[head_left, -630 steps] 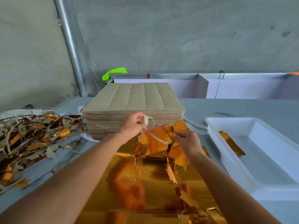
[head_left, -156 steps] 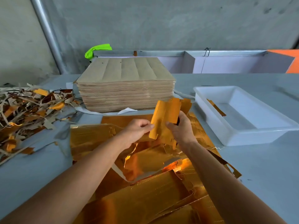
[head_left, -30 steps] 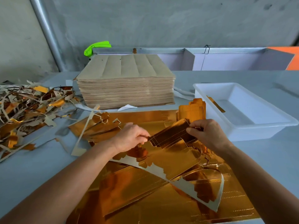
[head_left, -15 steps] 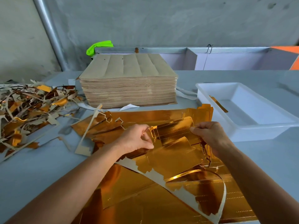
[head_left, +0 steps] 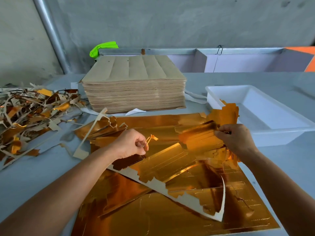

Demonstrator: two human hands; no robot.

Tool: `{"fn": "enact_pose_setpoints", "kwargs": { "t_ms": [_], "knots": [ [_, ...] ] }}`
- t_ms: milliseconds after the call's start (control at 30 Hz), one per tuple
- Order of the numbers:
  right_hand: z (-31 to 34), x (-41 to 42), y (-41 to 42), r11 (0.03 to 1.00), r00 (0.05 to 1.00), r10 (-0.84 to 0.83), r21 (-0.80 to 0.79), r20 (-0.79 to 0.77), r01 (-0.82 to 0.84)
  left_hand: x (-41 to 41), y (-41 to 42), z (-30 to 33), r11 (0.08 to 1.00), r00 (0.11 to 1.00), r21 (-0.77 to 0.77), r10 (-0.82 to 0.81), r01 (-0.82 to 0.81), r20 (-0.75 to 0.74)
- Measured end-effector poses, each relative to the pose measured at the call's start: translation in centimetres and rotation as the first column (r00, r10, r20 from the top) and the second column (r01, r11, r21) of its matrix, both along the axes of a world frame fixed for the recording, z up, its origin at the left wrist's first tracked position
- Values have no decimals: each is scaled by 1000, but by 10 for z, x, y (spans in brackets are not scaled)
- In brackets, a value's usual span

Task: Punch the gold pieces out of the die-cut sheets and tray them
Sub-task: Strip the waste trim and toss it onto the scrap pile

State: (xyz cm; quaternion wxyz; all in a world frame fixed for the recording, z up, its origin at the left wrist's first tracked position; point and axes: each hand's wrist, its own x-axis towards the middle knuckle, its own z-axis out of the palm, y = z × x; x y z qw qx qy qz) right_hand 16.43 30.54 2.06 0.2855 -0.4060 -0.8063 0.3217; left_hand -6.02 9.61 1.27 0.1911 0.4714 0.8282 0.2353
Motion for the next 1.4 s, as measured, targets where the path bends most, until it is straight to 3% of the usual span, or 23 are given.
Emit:
{"fn": "enact_pose_setpoints", "kwargs": {
  "t_ms": [100, 167, 233, 300, 367, 467, 567, 633, 767, 867, 967, 1167, 1300, 1400],
  "knots": [
    [2, 2, 1, 998, 997, -33, -46, -69, 30, 2, 0, 4, 1000, 1000, -29, -1, 1, 0],
    [4, 0, -2, 996, 995, -17, -93, -99, 8, 10, 5, 7, 999, 993, -44, -6, 1, -115],
    [4, -3, -7, 994, 994, 25, -108, -110, -37, 21, 15, 12, 997, 957, 73, 19, 2, -291],
    [6, -5, -12, 991, 989, 93, -84, -118, -103, 36, 27, 21, 967, 940, 249, 29, 61, -341],
    [11, -8, -17, 982, 977, 174, -46, -126, -181, 48, 42, 28, 955, 930, 257, -45, 147, -365],
    [17, -13, -19, 972, 959, 206, -73, -195, -224, 60, 61, 32, 972, 961, 175, -109, 156, -252],
    [14, -15, -24, 929, 923, 137, -277, -359, -245, 61, 70, 28, 958, 1000, 287, 5, -3, -7],
    [11, -16, -30, 882, 889, 97, -376, -447, -285, 62, 73, 22, 946, 989, 304, 73, -109, 126],
    [1, -22, -37, 834, 887, 28, -479, -461, -275, 67, 77, 14, 922, 947, 302, 159, -244, 280],
    [-3, -21, -39, 844, 878, 14, -465, -479, -267, 63, 73, 12, 901, 912, 303, 192, -310, 363],
    [-7, -18, -34, 869, 883, -3, -438, -469, -230, 56, 64, 12, 910, 919, 291, 188, -296, 348],
    [-13, -18, -28, 881, 879, -10, -420, -476, -218, 42, 57, 19, 900, 959, 332, 252, -282, 132],
    [-13, -21, -28, 930, 897, -3, -331, -441, -159, 45, 61, 20, 834, 915, 383, 328, -397, 236],
    [-10, -27, -32, 935, 882, 24, -302, -470, -186, 53, 66, 20, 856, 932, 372, 306, -360, 196]
  ]
}}
